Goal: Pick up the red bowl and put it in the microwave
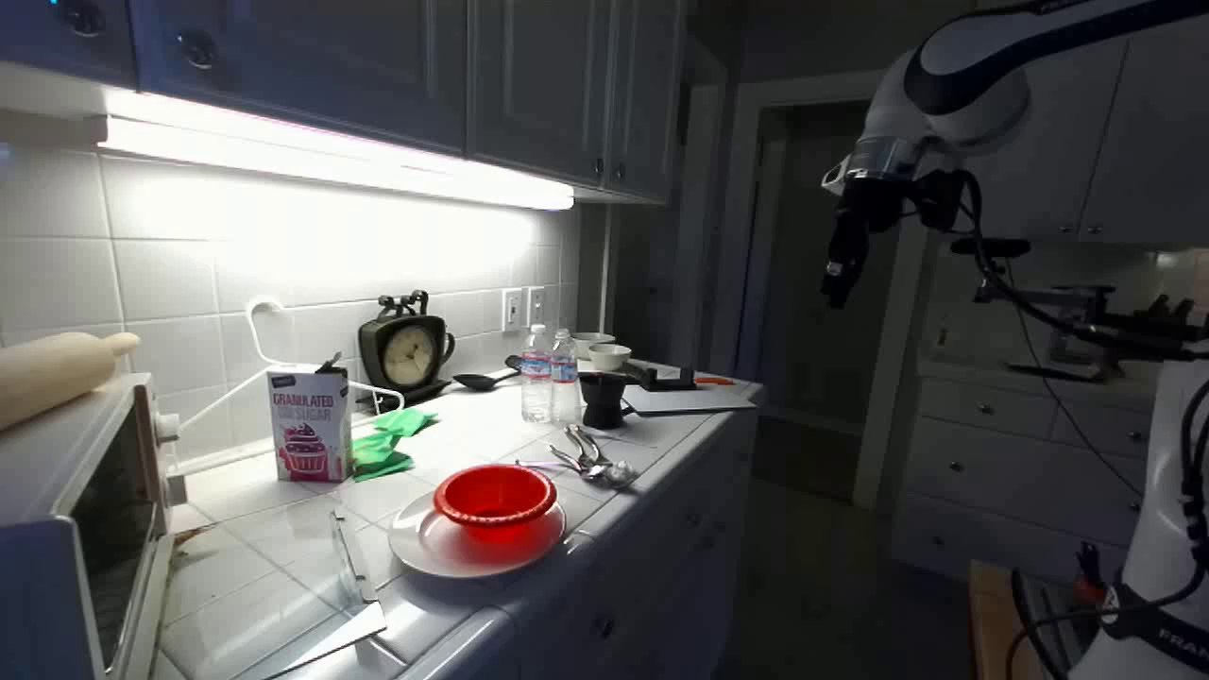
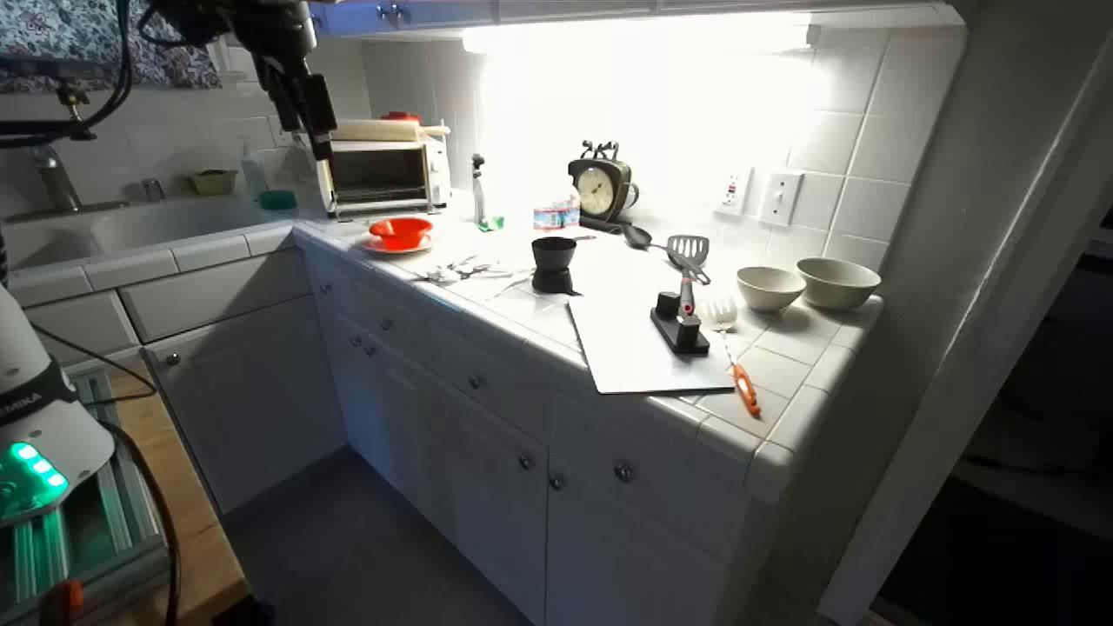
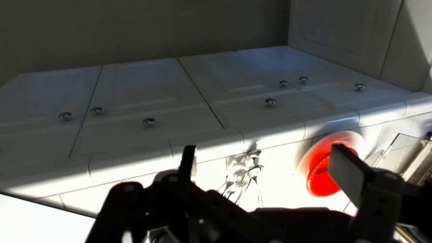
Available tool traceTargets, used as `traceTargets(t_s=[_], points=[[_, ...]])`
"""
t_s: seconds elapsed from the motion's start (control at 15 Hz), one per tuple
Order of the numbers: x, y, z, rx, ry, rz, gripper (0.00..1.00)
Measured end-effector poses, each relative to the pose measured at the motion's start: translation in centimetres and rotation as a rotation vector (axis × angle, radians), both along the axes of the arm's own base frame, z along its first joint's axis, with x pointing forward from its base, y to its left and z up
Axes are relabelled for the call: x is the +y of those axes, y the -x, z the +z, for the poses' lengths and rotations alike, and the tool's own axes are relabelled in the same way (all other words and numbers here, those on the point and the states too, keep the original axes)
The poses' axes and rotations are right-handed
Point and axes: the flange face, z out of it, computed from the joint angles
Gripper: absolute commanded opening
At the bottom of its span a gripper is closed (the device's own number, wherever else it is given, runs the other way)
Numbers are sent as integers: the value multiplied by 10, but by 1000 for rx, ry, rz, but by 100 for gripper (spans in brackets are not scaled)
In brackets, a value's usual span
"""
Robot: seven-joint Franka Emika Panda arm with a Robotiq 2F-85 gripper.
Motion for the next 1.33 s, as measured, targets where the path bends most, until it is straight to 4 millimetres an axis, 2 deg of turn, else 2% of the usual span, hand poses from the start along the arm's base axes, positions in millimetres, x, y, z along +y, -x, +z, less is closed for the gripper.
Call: traceTargets(t_s=[0.6, 0.8, 1.0, 1.2, 1.33], points=[[0, 0, 0, 0, 1, 0, 100], [8, -16, -2, -22, -61, -127, 100], [41, -54, -18, -50, -160, -213, 100], [86, -86, -39, -63, -191, -187, 100], [112, -99, -54, -62, -168, -133, 100]])
